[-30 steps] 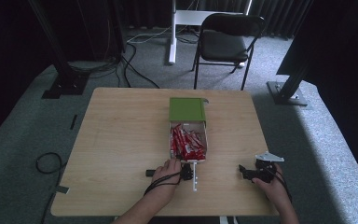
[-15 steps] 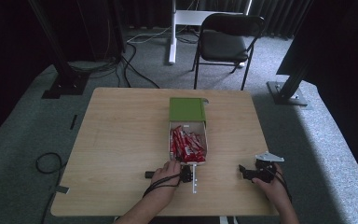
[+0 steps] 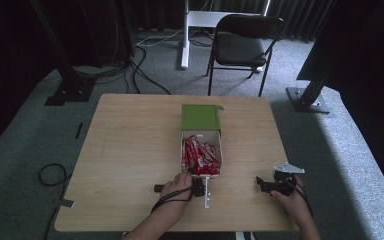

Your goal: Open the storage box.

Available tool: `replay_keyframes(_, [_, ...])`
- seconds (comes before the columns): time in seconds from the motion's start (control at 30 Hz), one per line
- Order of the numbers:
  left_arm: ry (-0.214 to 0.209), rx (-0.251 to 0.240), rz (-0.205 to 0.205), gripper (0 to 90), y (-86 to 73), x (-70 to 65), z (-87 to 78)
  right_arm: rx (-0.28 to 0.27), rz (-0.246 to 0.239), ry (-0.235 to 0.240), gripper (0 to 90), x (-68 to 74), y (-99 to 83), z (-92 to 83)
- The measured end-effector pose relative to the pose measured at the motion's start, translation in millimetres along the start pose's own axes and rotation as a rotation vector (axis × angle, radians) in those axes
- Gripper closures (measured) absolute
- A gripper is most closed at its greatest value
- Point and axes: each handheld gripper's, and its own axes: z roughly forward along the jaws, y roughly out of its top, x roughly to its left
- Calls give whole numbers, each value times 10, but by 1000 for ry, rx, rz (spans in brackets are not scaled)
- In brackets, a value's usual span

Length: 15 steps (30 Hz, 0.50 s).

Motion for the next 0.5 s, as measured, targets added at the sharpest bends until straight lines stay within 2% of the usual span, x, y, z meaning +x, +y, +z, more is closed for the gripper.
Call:
replay_keyframes(0.07, [-5,-21,-17,674,-5,6,-32,0,0,0,117,0,0,0])
replay_keyframes(0.1, [-13,-18,-10,674,-9,14,-60,0,0,0,117,0,0,0])
replay_keyframes(0.17, [-25,-44,-41,675,-7,20,-116,0,0,0,118,0,0,0])
replay_keyframes(0.33, [-51,-84,-80,674,-35,47,-258,0,0,0,117,0,0,0])
replay_keyframes(0.43, [-85,-122,-149,674,-70,108,-336,0,0,0,117,0,0,0])
replay_keyframes(0.47, [-85,-122,-149,674,-70,108,-336,0,0,0,117,0,0,0])
replay_keyframes(0.5, [-102,-150,-202,674,-107,171,-377,0,0,0,117,0,0,0])
